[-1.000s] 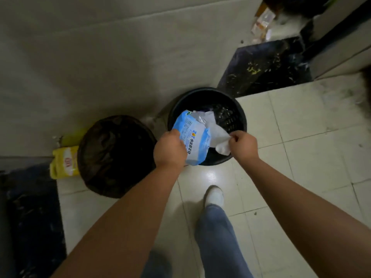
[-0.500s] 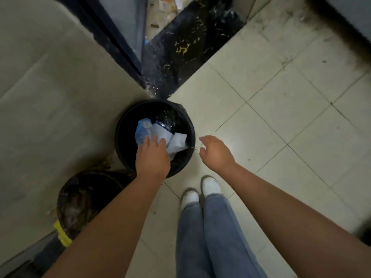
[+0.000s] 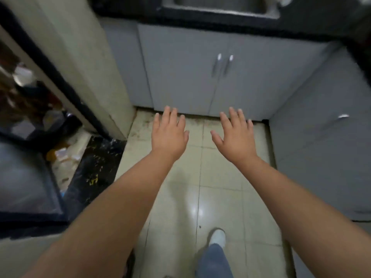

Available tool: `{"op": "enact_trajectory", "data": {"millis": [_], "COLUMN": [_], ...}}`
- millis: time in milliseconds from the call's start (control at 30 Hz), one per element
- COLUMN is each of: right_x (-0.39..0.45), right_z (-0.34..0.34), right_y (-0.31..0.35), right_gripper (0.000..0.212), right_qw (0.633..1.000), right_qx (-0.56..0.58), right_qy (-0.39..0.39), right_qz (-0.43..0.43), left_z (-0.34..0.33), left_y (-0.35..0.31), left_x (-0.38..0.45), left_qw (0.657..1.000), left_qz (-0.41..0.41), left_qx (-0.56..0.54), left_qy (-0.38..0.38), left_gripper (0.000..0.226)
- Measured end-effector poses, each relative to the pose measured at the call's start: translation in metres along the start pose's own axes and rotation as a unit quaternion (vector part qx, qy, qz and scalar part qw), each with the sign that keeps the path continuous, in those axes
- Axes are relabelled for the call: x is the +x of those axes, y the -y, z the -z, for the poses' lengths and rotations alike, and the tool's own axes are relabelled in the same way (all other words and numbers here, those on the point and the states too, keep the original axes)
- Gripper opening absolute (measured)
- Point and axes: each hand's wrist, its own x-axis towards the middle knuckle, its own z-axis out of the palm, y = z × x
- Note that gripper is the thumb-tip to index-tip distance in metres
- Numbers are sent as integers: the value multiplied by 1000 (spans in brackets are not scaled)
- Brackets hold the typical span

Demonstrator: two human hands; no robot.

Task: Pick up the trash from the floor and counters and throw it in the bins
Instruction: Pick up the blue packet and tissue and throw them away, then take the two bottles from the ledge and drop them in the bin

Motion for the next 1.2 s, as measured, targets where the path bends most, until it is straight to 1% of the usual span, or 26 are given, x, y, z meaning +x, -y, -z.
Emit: {"op": "enact_trajectory", "data": {"millis": [100, 200, 267, 433, 567, 700, 800, 900, 967, 1067, 1133, 1200], "right_x": [12, 21, 27, 43, 50, 56, 65, 81, 95, 113, 125, 137], "right_z": [83, 154, 193, 267, 306, 312, 296, 273, 257, 233, 221, 212], "right_y": [-71, -153, -207, -331, -413, -483, -528, -566, -583, -595, -597, -597], "right_gripper": [59, 58, 58, 57, 57, 58, 58, 56, 60, 70, 77, 82], "right_qw": [994, 979, 969, 945, 922, 896, 870, 836, 801, 727, 682, 652], "right_qx": [13, 8, 3, -15, -23, -40, -46, -66, -46, 38, 97, 136], "right_qy": [-82, -143, -173, -203, -214, -193, -160, -120, -97, -86, -92, -121], "right_qz": [-73, -142, -177, -254, -323, -398, -464, -531, -590, -680, -719, -736], "left_z": [72, 129, 156, 193, 203, 199, 186, 165, 149, 133, 124, 118], "left_y": [-87, -181, -242, -376, -460, -529, -580, -630, -660, -695, -709, -720], "left_x": [44, 81, 105, 167, 207, 251, 294, 349, 389, 442, 471, 493], "left_qw": [994, 982, 972, 953, 942, 923, 902, 873, 851, 810, 783, 759], "left_qz": [-85, -159, -200, -269, -311, -368, -416, -468, -502, -548, -567, -584], "left_qx": [3, 13, 11, 4, 5, 37, 57, 90, 127, 203, 253, 284], "left_qy": [-62, -101, -123, -143, -124, -108, -102, -102, -79, -42, -28, -40], "left_gripper": [50, 50, 51, 53, 52, 53, 54, 54, 55, 63, 71, 72]}}
